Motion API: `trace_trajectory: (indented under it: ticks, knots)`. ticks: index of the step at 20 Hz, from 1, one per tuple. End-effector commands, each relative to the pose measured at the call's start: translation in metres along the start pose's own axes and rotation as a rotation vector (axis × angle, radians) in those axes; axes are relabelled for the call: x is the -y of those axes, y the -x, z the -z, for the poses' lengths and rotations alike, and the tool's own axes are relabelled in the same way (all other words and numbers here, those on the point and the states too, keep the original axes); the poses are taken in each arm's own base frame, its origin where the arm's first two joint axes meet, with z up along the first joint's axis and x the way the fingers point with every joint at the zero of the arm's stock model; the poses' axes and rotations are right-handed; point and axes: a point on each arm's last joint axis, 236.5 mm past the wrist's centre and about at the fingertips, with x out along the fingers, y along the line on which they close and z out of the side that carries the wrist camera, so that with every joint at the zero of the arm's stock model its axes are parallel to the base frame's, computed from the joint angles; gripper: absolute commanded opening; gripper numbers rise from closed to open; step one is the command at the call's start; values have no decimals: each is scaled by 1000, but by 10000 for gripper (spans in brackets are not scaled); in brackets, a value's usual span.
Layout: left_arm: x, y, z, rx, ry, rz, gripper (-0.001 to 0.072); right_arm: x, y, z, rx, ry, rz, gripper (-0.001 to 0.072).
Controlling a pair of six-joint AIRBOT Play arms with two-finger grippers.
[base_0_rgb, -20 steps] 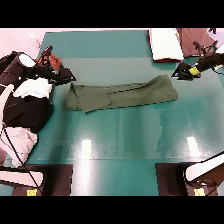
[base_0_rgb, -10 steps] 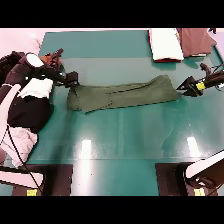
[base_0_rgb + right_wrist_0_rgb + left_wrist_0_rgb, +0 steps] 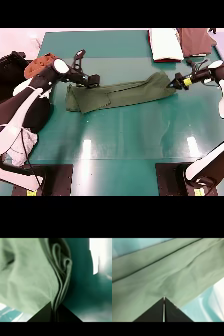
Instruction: Fold the shirts.
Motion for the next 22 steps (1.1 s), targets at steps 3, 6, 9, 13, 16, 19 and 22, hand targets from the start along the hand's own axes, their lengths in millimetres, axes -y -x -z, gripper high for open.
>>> trace_trajectory:
  ticks: [3, 6, 9, 13, 16, 19, 22]
  knots:
    - [27, -63, -4, -12, -11, 46, 27, -112, 58, -10, 87, 263, 2, 13]
    - [48, -99, -3, -31, -22, 84, 27, -189, 78, -4, 165, 392, -6, 13]
    - [65, -128, 5, -59, -30, 107, 27, -262, 80, 18, 198, 500, -99, 13]
    - [60, -148, 20, -103, -2, 97, 27, -313, 72, 45, 192, 592, -149, 13]
    - [57, -151, 24, -118, 0, 90, 27, -337, 62, 58, 184, 621, -177, 13]
    - [58, -129, 2, -118, -20, 103, 28, -362, 47, 72, 170, 657, -216, 13]
    - [41, -64, -55, -69, -62, 93, 27, -391, 29, 90, 156, 706, -252, 13]
